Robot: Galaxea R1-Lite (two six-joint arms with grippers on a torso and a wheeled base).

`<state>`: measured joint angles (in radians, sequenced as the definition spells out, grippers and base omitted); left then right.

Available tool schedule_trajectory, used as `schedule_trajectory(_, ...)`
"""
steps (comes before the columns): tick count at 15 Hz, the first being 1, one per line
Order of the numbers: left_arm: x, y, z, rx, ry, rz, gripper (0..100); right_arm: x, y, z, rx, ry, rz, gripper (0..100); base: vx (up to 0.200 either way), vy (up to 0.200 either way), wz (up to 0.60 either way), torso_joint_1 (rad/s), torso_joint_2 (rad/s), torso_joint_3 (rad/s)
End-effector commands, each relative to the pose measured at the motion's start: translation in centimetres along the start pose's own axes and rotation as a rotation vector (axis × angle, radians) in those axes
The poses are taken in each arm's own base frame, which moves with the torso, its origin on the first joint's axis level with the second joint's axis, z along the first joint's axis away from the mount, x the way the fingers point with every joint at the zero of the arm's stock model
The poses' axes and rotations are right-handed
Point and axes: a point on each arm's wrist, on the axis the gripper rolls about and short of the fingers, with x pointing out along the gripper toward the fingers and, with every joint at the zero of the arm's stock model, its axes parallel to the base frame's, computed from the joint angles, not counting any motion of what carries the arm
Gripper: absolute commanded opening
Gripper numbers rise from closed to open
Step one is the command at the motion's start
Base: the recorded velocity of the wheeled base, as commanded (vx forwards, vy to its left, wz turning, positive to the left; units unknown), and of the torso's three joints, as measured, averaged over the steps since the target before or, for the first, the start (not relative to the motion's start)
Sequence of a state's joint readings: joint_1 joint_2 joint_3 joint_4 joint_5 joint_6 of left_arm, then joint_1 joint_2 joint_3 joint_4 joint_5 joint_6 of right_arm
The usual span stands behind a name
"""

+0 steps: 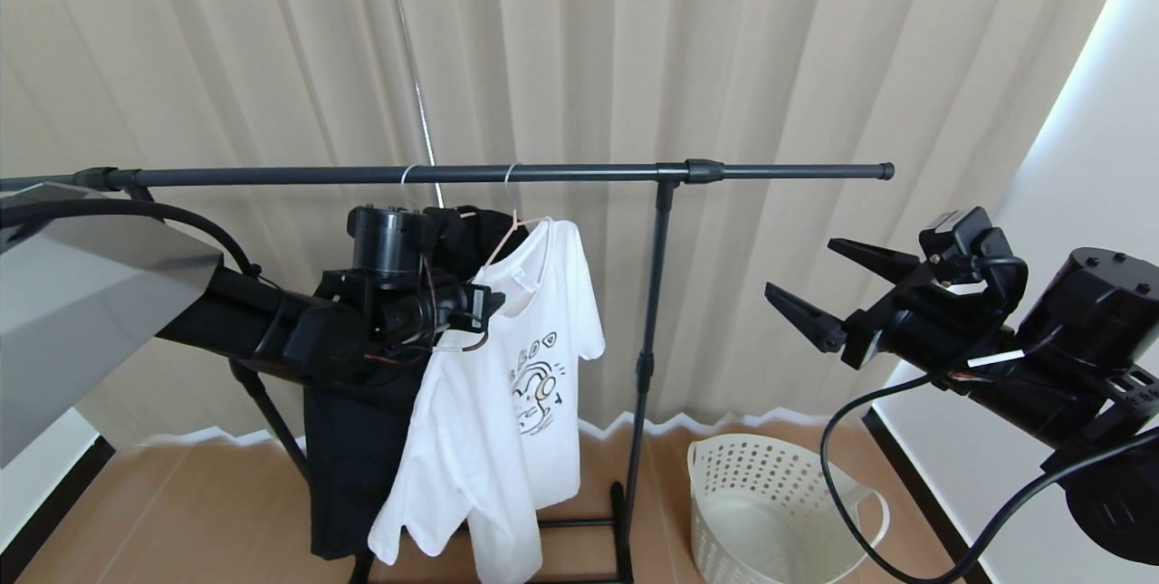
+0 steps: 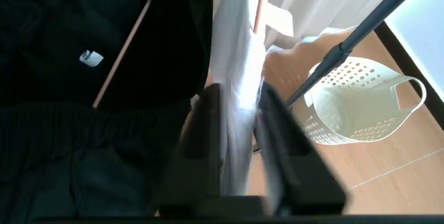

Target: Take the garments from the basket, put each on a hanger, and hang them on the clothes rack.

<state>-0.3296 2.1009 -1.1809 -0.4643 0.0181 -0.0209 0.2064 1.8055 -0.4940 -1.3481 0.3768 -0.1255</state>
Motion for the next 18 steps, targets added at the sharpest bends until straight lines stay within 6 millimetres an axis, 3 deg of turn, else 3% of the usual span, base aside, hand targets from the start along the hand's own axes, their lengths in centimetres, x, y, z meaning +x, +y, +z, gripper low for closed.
schedule_trajectory(1,-0.2,0.0,0.3,-0.005,-0.009,0.0,100,0.0,0.0,0.0,0.0,0.0,0.001,100,0.0,0.0,0.0,0.0,0.0,0.0)
schedule_trajectory(7,-3.7,-0.1,2.4,-0.006,-0.078,-0.003,100,0.1,0.0,-0.1,0.0,0.001,0.0,100,0.0,0.0,0.0,0.0,0.0,0.0)
schedule_trajectory(9,-6.6,0.0,2.6,-0.007,-0.069,-0.003,100,0.0,0.0,0.1,-0.002,-0.005,0.001,100,0.0,0.0,0.0,0.0,0.0,0.0)
schedule_trajectory(13,-11.6,0.2,1.4,-0.009,-0.071,-0.002,100,0.3,0.0,-0.3,0.005,0.009,0.004,100,0.0,0.0,0.0,0.0,0.0,0.0)
schedule_trajectory(14,-14.0,0.3,0.2,-0.009,-0.058,0.0,100,0.3,0.0,0.0,0.028,0.03,0.009,100,0.0,0.0,0.0,0.0,0.0,0.0)
schedule_trajectory(15,-15.0,0.3,-0.4,-0.009,-0.055,-0.003,100,0.3,0.0,0.2,0.047,0.052,0.012,100,0.0,0.0,0.0,0.0,0.0,0.0)
schedule_trajectory(18,-19.9,-0.3,-3.5,0.004,-0.05,-0.038,100,-1.0,0.1,3.0,0.087,0.165,-0.075,100,0.0,0.0,0.0,0.0,0.0,0.0)
